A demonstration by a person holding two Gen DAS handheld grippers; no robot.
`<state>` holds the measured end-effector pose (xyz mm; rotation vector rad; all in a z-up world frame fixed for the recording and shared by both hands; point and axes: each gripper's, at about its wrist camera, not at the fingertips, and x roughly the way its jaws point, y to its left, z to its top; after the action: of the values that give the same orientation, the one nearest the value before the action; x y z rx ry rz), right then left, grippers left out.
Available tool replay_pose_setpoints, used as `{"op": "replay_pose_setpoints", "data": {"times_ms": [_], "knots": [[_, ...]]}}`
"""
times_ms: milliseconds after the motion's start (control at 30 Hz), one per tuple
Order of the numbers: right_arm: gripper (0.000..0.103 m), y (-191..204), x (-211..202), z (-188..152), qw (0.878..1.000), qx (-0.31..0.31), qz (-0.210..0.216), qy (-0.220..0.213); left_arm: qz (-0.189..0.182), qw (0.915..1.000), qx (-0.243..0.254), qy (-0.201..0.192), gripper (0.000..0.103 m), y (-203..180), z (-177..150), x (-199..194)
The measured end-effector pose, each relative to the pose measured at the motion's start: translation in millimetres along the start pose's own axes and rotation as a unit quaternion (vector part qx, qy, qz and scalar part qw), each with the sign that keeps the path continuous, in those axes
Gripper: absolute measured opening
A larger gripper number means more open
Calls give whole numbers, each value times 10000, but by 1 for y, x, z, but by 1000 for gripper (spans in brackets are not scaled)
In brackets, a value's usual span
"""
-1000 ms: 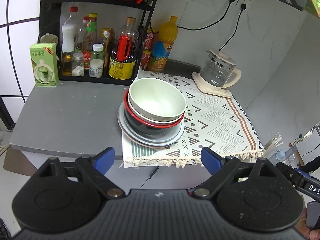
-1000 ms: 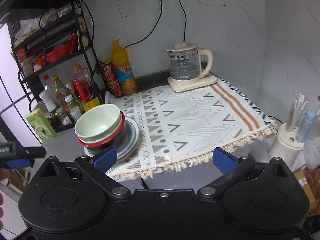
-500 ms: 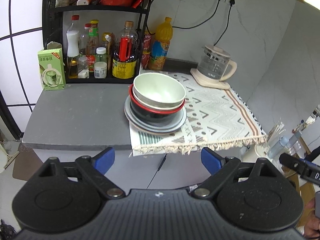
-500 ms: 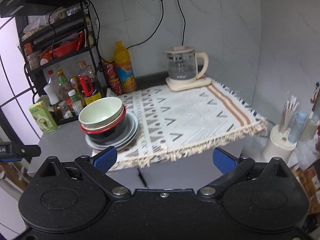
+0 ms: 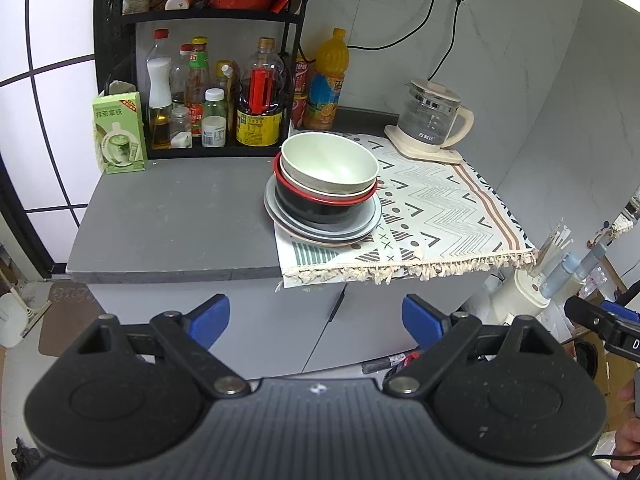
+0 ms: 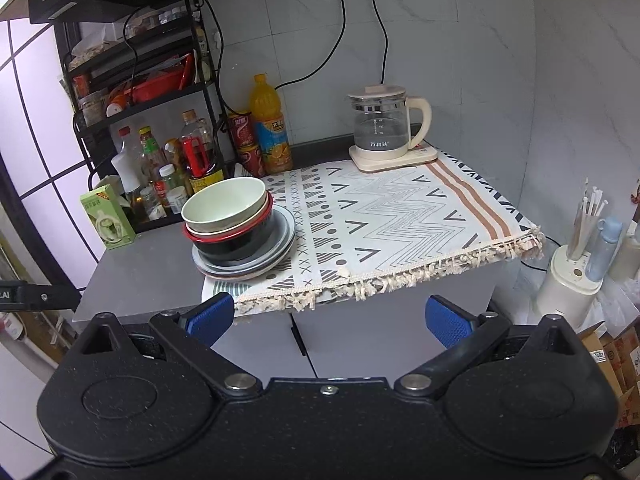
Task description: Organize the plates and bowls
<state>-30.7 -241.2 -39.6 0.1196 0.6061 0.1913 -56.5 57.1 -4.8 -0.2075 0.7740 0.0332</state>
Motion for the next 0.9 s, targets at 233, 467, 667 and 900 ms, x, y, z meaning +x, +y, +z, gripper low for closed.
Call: {"op": "replay_pose_setpoints", "data": {"times_ms": [233, 467, 667, 900], "knots": [[103, 3, -5, 3, 9999, -5, -3, -113, 23, 10000, -21, -50, 92, 3, -1, -6], [103, 9, -9, 2, 9999, -27, 88, -100, 20, 10000, 11, -82, 92, 2, -2, -10], [103, 8, -12, 1, 9999, 16, 131, -78, -15, 10000, 59, -75, 92, -1, -3, -12], [103, 10, -14, -1, 9999, 27, 156, -63, -60, 9999, 79, -77, 92, -7, -5, -12]]}}
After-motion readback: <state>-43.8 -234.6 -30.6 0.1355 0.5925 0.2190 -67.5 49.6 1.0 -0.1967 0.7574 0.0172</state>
